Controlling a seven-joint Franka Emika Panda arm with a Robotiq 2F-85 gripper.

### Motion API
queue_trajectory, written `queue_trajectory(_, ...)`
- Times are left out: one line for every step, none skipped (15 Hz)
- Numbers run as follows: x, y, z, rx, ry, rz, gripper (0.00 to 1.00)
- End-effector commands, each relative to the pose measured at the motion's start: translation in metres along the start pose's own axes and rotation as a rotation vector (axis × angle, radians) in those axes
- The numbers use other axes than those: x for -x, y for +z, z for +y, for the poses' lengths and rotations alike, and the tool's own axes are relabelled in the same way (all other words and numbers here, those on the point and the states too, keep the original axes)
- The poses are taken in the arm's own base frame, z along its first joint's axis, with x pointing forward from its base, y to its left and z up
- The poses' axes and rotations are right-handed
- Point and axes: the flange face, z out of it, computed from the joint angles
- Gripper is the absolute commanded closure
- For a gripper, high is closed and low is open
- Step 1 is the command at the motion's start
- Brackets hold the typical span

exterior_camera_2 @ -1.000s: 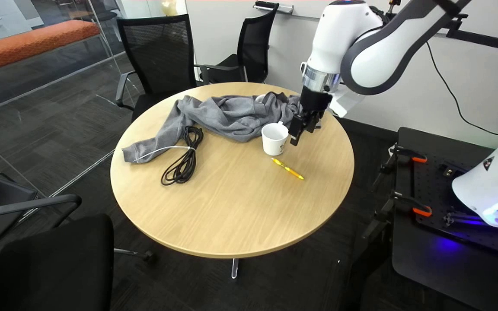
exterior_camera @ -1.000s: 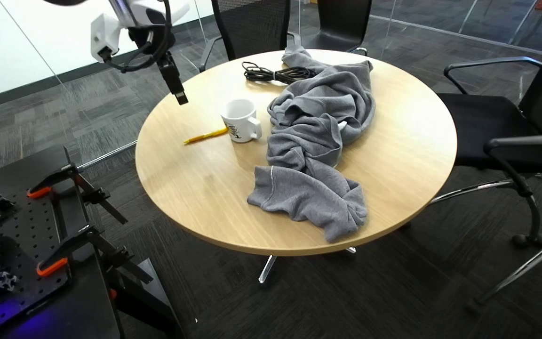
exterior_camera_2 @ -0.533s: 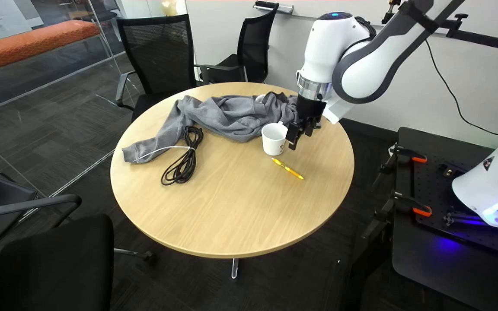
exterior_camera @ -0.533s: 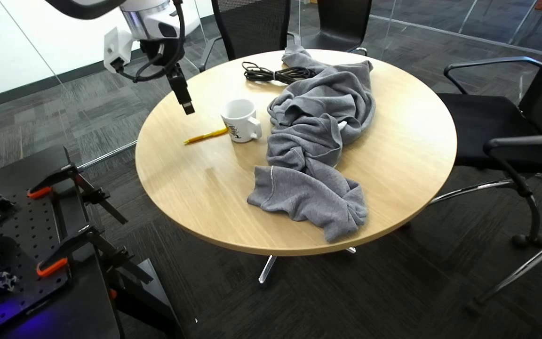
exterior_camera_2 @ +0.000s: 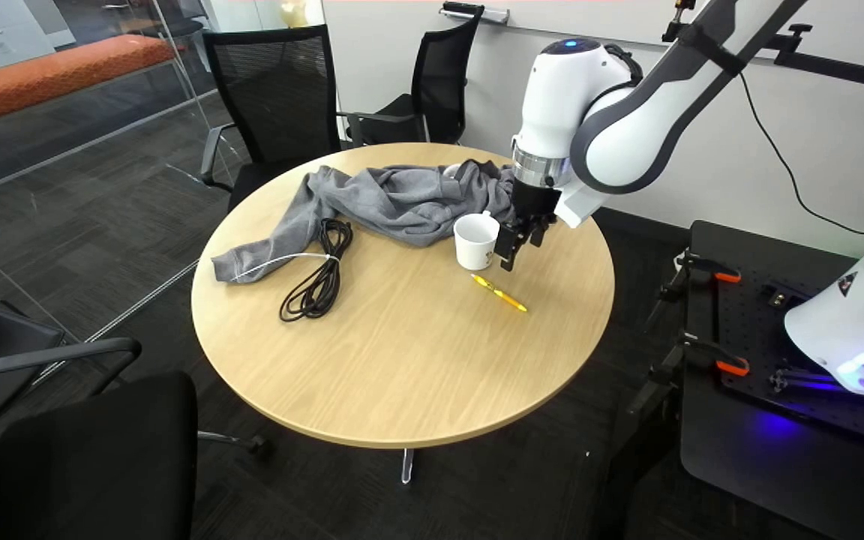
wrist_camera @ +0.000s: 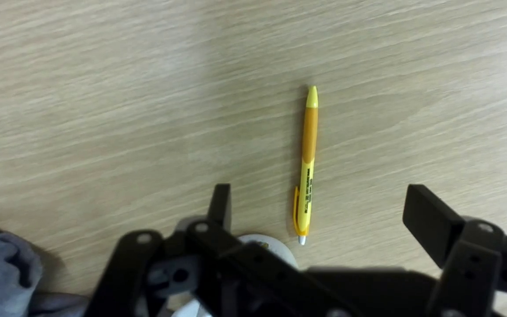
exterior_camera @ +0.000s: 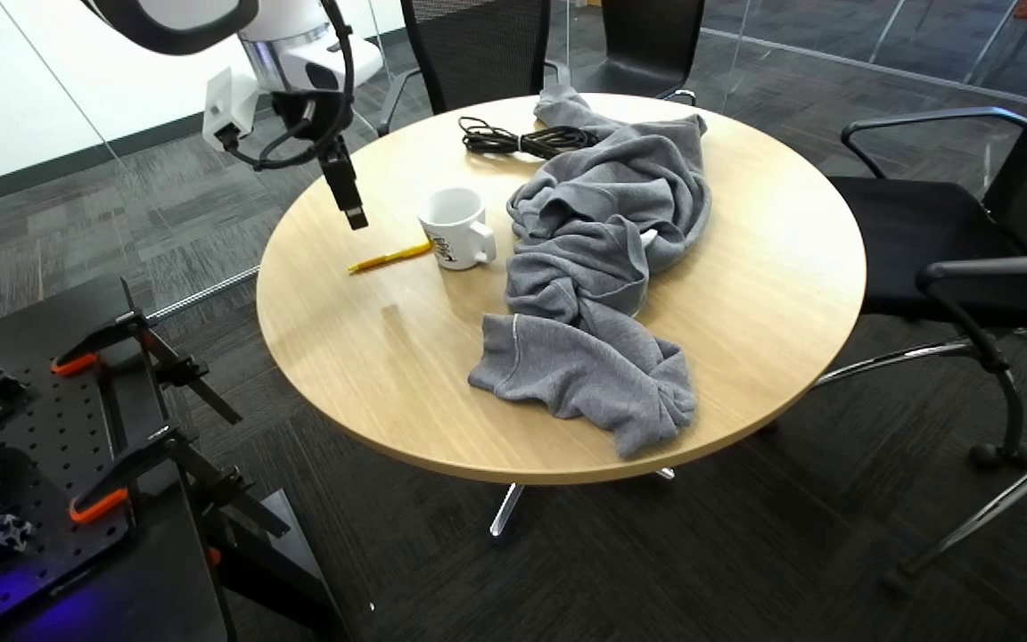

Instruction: Put the pen inside the white mug cup

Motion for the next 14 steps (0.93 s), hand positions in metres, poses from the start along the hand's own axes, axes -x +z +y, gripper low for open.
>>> queue_trajectory(-0.007,0.019,-0.014,0.003,0.015,0.012,0.0)
queue_trajectory(-0.008,0.023,-0.017,-0.001,0.01,0.015,0.0)
queue_trajectory(-0.009,0.028,-0.018,-0.006,0.008,0.028,0.0)
queue_trajectory(-0.01,0.032,-0.02,-0.011,0.003,0.04,0.0)
queue_trajectory(-0.012,0.036,-0.021,-0.019,0.003,0.058,0.0)
queue_trajectory(-0.013,0.04,-0.023,-0.028,-0.001,0.069,0.0)
queue_trajectory(-0.013,0.046,-0.024,-0.034,0.003,0.076,0.0)
queue_trajectory(-0.014,0.05,-0.024,-0.036,0.007,0.083,0.0)
queue_trajectory(-0.014,0.054,-0.024,-0.037,0.015,0.085,0.0)
queue_trajectory(-0.016,0.059,-0.024,-0.037,0.02,0.086,0.0)
queue_trajectory(-0.016,0.062,-0.025,-0.034,0.026,0.086,0.0)
queue_trajectory(-0.017,0.066,-0.026,-0.028,0.028,0.088,0.0)
queue_trajectory(-0.019,0.069,-0.026,-0.025,0.027,0.086,0.0)
queue_trajectory(-0.02,0.072,-0.027,-0.021,0.026,0.083,0.0)
